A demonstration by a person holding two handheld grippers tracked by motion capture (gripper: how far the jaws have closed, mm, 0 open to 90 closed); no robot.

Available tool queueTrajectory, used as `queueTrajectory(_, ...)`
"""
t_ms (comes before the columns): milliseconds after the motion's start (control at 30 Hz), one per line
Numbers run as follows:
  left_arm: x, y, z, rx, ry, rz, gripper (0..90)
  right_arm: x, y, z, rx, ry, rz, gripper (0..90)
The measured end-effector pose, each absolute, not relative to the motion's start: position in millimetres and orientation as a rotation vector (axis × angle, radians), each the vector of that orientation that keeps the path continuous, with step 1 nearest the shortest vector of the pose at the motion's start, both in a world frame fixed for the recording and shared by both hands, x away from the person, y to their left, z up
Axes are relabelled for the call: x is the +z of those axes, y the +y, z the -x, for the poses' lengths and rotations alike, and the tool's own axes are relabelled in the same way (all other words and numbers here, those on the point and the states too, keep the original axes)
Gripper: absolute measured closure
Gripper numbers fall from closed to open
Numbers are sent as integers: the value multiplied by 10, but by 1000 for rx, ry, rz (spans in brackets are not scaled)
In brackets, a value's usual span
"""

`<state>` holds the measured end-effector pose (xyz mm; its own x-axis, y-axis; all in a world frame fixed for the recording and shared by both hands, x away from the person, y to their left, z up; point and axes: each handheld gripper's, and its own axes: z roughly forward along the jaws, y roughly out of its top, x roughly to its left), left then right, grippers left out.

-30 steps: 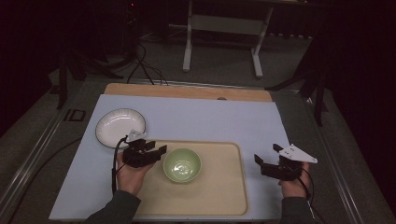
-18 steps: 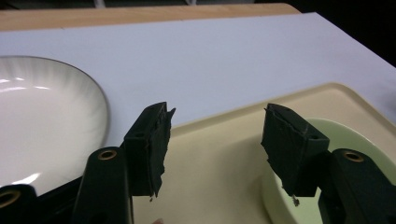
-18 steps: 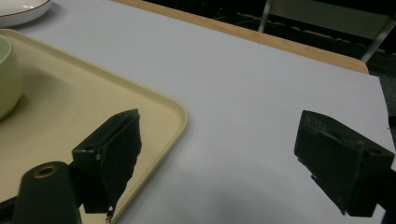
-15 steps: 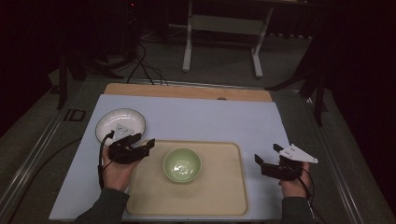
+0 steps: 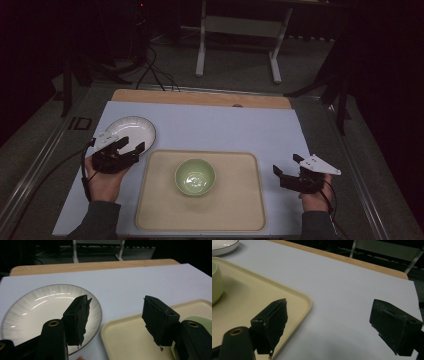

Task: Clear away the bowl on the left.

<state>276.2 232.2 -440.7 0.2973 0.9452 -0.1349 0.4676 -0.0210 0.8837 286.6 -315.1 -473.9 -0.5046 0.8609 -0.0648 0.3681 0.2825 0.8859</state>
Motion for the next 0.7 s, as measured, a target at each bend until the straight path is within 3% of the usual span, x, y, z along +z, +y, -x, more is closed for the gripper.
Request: queueTrajectory(700, -4570, 2675, -2749, 763, 1399, -1585, 385, -4739, -3174, -2872, 1174, 1998, -1114, 142)
